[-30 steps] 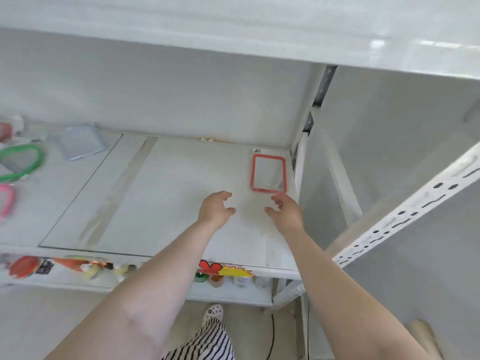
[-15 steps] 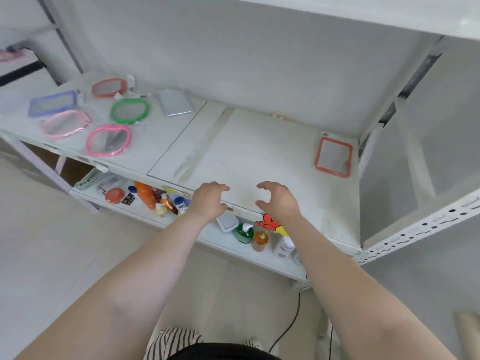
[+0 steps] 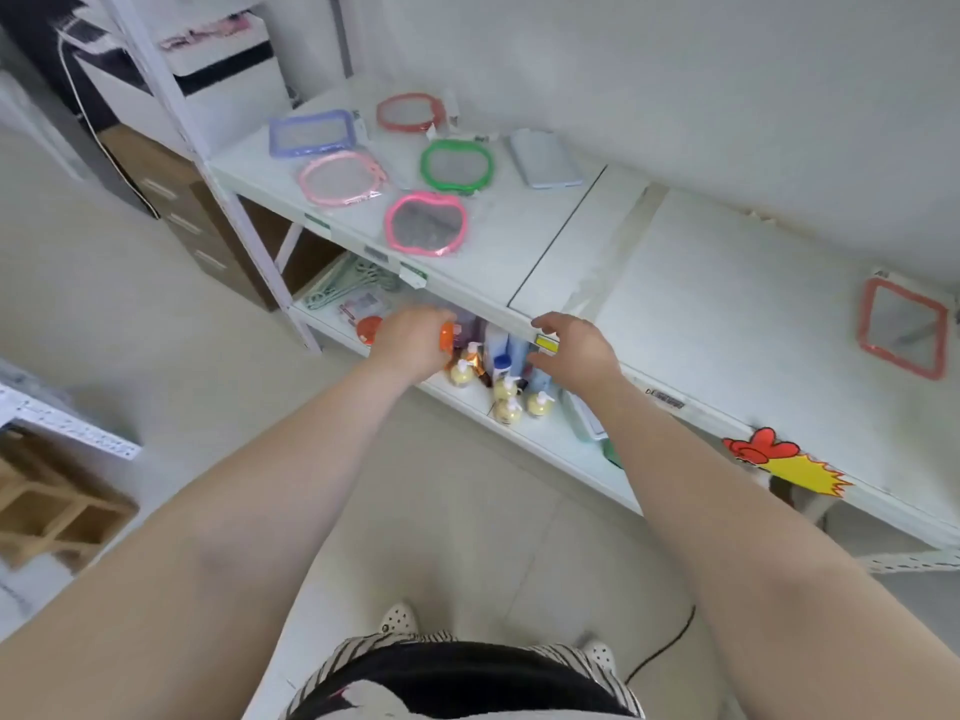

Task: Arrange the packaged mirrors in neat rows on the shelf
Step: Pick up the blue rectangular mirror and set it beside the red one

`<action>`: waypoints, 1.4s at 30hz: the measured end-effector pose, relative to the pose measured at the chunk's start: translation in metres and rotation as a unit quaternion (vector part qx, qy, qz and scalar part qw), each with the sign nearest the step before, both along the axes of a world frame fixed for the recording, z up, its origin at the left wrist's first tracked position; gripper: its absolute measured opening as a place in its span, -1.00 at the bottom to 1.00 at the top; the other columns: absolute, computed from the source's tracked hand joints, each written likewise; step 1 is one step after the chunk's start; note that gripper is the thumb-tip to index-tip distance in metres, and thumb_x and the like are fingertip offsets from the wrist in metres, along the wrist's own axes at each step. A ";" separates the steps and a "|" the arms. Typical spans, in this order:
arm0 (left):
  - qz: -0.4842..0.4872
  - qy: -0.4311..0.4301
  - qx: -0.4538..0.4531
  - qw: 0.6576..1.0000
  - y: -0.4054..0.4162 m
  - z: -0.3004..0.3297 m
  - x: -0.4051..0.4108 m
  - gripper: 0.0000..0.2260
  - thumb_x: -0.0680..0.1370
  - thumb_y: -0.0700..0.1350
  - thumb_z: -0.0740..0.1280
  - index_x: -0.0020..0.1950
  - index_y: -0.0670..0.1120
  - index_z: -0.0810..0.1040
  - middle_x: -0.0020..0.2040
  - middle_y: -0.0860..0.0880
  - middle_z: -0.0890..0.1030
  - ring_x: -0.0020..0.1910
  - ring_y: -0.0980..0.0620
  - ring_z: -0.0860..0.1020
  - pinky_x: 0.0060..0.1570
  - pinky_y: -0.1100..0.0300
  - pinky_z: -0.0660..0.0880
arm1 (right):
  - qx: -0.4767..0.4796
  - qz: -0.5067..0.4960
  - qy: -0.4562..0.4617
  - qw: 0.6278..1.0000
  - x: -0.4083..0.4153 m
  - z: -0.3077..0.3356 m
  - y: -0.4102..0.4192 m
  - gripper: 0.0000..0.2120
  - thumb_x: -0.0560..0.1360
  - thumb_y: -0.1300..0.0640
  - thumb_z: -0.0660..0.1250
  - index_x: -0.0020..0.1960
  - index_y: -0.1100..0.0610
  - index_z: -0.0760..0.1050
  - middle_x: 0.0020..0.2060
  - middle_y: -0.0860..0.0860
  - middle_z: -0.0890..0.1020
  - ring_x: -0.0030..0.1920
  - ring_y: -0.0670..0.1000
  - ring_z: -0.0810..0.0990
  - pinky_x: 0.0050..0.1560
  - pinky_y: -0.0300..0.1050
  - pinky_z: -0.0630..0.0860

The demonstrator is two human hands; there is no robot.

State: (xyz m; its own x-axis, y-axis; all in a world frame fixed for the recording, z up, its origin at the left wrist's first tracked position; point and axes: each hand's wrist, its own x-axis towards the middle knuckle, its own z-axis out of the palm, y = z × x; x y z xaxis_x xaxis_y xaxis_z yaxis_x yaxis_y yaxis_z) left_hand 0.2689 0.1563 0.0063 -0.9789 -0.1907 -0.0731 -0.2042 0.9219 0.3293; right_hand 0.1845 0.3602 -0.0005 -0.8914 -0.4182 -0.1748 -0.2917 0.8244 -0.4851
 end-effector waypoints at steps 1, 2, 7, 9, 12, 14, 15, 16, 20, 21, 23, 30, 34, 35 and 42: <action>0.002 -0.003 -0.003 1.000 -0.017 0.002 0.002 -0.74 0.39 -0.14 0.31 0.07 0.00 0.60 0.00 -0.06 0.65 0.05 -0.17 0.58 -0.09 0.10 0.51 | 0.002 0.006 0.003 1.000 0.002 0.000 -0.017 -0.55 0.43 0.08 0.38 0.31 -0.05 0.45 0.21 0.00 0.57 0.19 0.04 0.53 0.12 -0.07 0.51; 0.008 -0.004 -0.003 1.000 -0.033 0.003 0.004 -0.74 0.39 -0.14 0.31 0.07 0.00 0.60 -0.04 -0.07 0.65 0.03 -0.18 0.58 -0.14 0.14 0.47 | 0.005 0.013 0.006 1.000 0.004 0.001 -0.032 -0.55 0.44 0.09 0.39 0.32 -0.04 0.45 0.21 0.00 0.57 0.21 0.04 0.51 0.14 -0.05 0.51; 0.033 0.008 -0.003 0.999 -0.093 0.004 0.002 -0.59 0.43 -0.21 0.29 0.26 0.06 0.55 0.13 -0.08 0.63 0.15 -0.16 0.54 0.02 0.10 0.49 | 0.030 0.033 0.023 0.999 -0.001 0.007 -0.090 -0.56 0.45 0.07 0.37 0.32 -0.03 0.45 0.21 -0.03 0.57 0.26 0.04 0.47 0.15 -0.02 0.50; 0.038 0.005 0.003 0.999 -0.112 0.002 -0.007 -0.60 0.45 -0.21 0.29 0.28 0.00 0.54 0.21 -0.12 0.59 0.20 -0.18 0.52 0.11 0.02 0.52 | 0.038 0.039 0.026 0.998 -0.010 0.008 -0.108 -0.57 0.46 0.07 0.36 0.33 -0.03 0.44 0.22 -0.03 0.56 0.26 0.03 0.45 0.14 -0.05 0.48; 0.052 -0.005 0.005 0.999 -0.136 0.000 -0.025 -0.54 0.44 -0.18 0.34 0.34 0.01 0.49 0.24 -0.11 0.58 0.23 -0.17 0.52 0.14 -0.02 0.51 | 0.052 0.058 0.028 0.997 -0.029 0.009 -0.137 -0.56 0.48 0.04 0.35 0.35 -0.04 0.43 0.23 -0.04 0.55 0.26 0.03 0.46 0.14 -0.06 0.47; 0.062 -0.004 0.004 0.998 -0.154 -0.002 -0.040 -0.52 0.45 -0.17 0.34 0.37 0.02 0.46 0.25 -0.09 0.57 0.24 -0.14 0.51 0.16 0.02 0.50 | 0.051 0.069 0.035 0.996 -0.047 0.008 -0.158 -0.55 0.48 0.04 0.35 0.35 -0.04 0.43 0.25 -0.04 0.55 0.27 0.02 0.46 0.16 -0.06 0.47; 0.066 -0.003 0.002 0.998 -0.163 -0.003 -0.048 -0.53 0.46 -0.17 0.33 0.38 0.02 0.45 0.25 -0.09 0.56 0.25 -0.14 0.50 0.16 0.04 0.50 | 0.046 0.075 0.037 0.995 -0.057 0.008 -0.170 -0.55 0.47 0.05 0.35 0.35 -0.04 0.43 0.25 -0.05 0.55 0.28 0.02 0.46 0.17 -0.07 0.47; 0.072 -0.005 -0.004 0.997 -0.174 -0.003 -0.056 -0.54 0.47 -0.15 0.33 0.38 0.02 0.45 0.26 -0.09 0.56 0.25 -0.15 0.50 0.15 0.04 0.49 | 0.040 0.083 0.040 0.995 -0.067 0.008 -0.182 -0.55 0.47 0.06 0.36 0.35 -0.03 0.43 0.26 -0.05 0.55 0.28 0.02 0.46 0.17 -0.07 0.46; 0.100 -0.014 -0.019 0.995 -0.220 0.002 -0.087 -0.49 0.46 -0.13 0.33 0.42 0.01 0.39 0.32 -0.08 0.52 0.29 -0.13 0.47 0.18 0.04 0.47 | 0.022 0.112 0.039 0.993 -0.110 0.007 -0.235 -0.54 0.47 0.07 0.36 0.36 -0.02 0.42 0.32 -0.08 0.51 0.30 0.01 0.47 0.26 -0.08 0.42; 0.109 -0.012 -0.017 0.994 -0.231 0.003 -0.093 -0.49 0.46 -0.14 0.33 0.42 0.00 0.39 0.32 -0.09 0.52 0.29 -0.14 0.47 0.19 0.05 0.46 | 0.024 0.118 0.037 0.992 -0.120 0.007 -0.249 -0.54 0.48 0.07 0.35 0.36 -0.02 0.42 0.32 -0.08 0.51 0.30 0.01 0.48 0.29 -0.07 0.42; 0.123 -0.003 -0.014 0.992 -0.253 0.006 -0.105 -0.51 0.47 -0.13 0.34 0.41 -0.01 0.41 0.28 -0.11 0.53 0.26 -0.16 0.48 0.17 0.07 0.44 | 0.041 0.138 0.054 0.988 -0.137 0.010 -0.275 -0.56 0.47 0.04 0.34 0.34 -0.02 0.44 0.28 -0.06 0.55 0.26 0.03 0.51 0.29 -0.04 0.44; 0.108 -0.011 -0.024 0.994 -0.320 0.001 -0.153 -0.50 0.47 -0.16 0.33 0.42 -0.02 0.40 0.28 -0.14 0.51 0.26 -0.19 0.47 0.21 -0.01 0.45 | 0.026 0.150 0.055 0.987 -0.177 0.006 -0.345 -0.55 0.45 0.06 0.39 0.32 0.01 0.46 0.21 0.01 0.59 0.17 0.08 0.56 0.16 0.00 0.51; 0.069 -0.008 -0.032 0.997 -0.364 -0.005 -0.179 -0.54 0.50 -0.13 0.33 0.41 -0.02 0.41 0.28 -0.14 0.52 0.25 -0.18 0.48 0.21 -0.01 0.46 | 0.022 0.117 0.056 0.991 -0.195 0.001 -0.381 -0.56 0.46 0.07 0.39 0.33 0.00 0.45 0.21 0.00 0.58 0.20 0.07 0.54 0.17 -0.01 0.50; 0.057 -0.010 -0.030 0.998 -0.378 -0.006 -0.186 -0.55 0.50 -0.13 0.32 0.40 -0.03 0.42 0.28 -0.15 0.52 0.25 -0.18 0.48 0.21 -0.01 0.46 | 0.024 0.104 0.057 0.993 -0.199 -0.001 -0.391 -0.56 0.46 0.06 0.39 0.33 0.00 0.45 0.21 0.01 0.59 0.21 0.07 0.54 0.18 -0.03 0.50; -0.010 -0.025 -0.023 0.999 -0.489 -0.006 -0.224 -0.50 0.47 -0.10 0.37 0.41 0.02 0.40 0.34 -0.11 0.49 0.30 -0.16 0.46 0.23 0.02 0.43 | 0.044 -0.012 0.034 0.998 -0.207 -0.006 -0.472 -0.55 0.44 0.06 0.39 0.32 -0.01 0.45 0.19 -0.01 0.60 0.21 0.08 0.52 0.12 -0.09 0.44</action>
